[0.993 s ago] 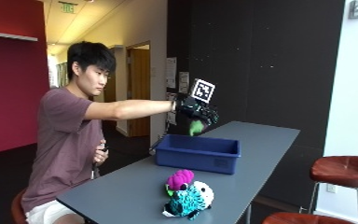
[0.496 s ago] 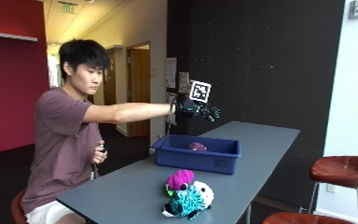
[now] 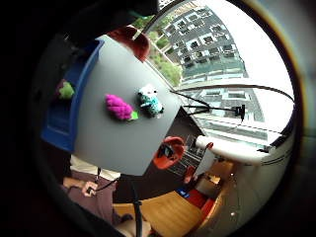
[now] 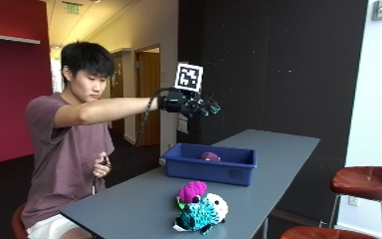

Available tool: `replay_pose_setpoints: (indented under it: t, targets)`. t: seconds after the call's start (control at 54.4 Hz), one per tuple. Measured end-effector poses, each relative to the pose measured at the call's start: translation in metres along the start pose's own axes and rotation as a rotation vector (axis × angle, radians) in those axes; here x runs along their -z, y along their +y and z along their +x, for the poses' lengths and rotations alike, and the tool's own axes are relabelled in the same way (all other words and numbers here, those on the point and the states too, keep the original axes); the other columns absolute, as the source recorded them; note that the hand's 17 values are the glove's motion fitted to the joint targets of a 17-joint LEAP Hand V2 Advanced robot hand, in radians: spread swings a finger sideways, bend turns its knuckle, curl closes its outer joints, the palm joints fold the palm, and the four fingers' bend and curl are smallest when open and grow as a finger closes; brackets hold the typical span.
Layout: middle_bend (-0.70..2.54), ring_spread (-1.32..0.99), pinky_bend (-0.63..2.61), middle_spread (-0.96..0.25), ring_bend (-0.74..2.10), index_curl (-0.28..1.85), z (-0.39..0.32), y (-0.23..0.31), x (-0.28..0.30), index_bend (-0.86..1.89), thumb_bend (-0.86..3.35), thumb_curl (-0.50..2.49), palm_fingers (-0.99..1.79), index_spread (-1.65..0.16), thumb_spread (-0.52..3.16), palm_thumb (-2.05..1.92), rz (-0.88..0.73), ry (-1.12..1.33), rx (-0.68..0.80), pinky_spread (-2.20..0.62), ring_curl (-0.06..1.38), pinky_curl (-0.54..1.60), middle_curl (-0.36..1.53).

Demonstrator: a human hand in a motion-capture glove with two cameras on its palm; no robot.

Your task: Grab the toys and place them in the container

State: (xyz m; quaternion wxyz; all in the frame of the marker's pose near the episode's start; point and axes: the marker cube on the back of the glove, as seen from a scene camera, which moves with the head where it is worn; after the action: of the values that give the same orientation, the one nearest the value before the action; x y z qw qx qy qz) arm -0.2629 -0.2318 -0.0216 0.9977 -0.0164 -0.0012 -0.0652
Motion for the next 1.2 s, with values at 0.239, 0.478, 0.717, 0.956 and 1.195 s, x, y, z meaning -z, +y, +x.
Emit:
replay_pose_setpoints:
  t: [0.239, 0.478, 0.717, 0.956, 1.195]
  targets:
    - [0.14, 0.00, 0.89, 0.02, 0.45, 0.13, 0.083, -0.003, -0.091, 0.03, -0.04, 0.30, -0.23, -0.16, 1.18, -0.05, -0.126, 0.077, 0.113, 0.03, 0.32, 0.33, 0.27]
    - [0.15, -0.02, 0.97, 0.02, 0.53, 0.11, 0.082, -0.036, -0.208, 0.03, -0.04, 0.28, -0.19, -0.16, 1.18, -0.05, -0.222, -0.052, -0.152, 0.02, 0.35, 0.36, 0.27]
    - [0.24, -0.06, 1.03, -0.01, 0.66, 0.09, 0.077, -0.054, -0.263, 0.05, -0.03, 0.27, -0.05, -0.18, 1.19, -0.03, -0.079, -0.085, -0.152, 0.00, 0.39, 0.37, 0.31]
    - [0.61, -0.31, 0.92, -0.15, 1.06, 0.17, 0.080, -0.064, -0.263, 0.25, 0.09, 0.33, 0.87, -0.22, 1.32, 0.22, 0.119, -0.045, -0.196, -0.28, 0.50, 0.34, 0.46]
    - [0.80, -0.34, 0.99, -0.22, 1.20, 0.28, 0.072, -0.054, -0.257, 0.43, 0.14, 0.47, 1.17, -0.22, 1.16, 0.47, -0.062, -0.120, -0.151, -0.36, 0.59, 0.42, 0.60]
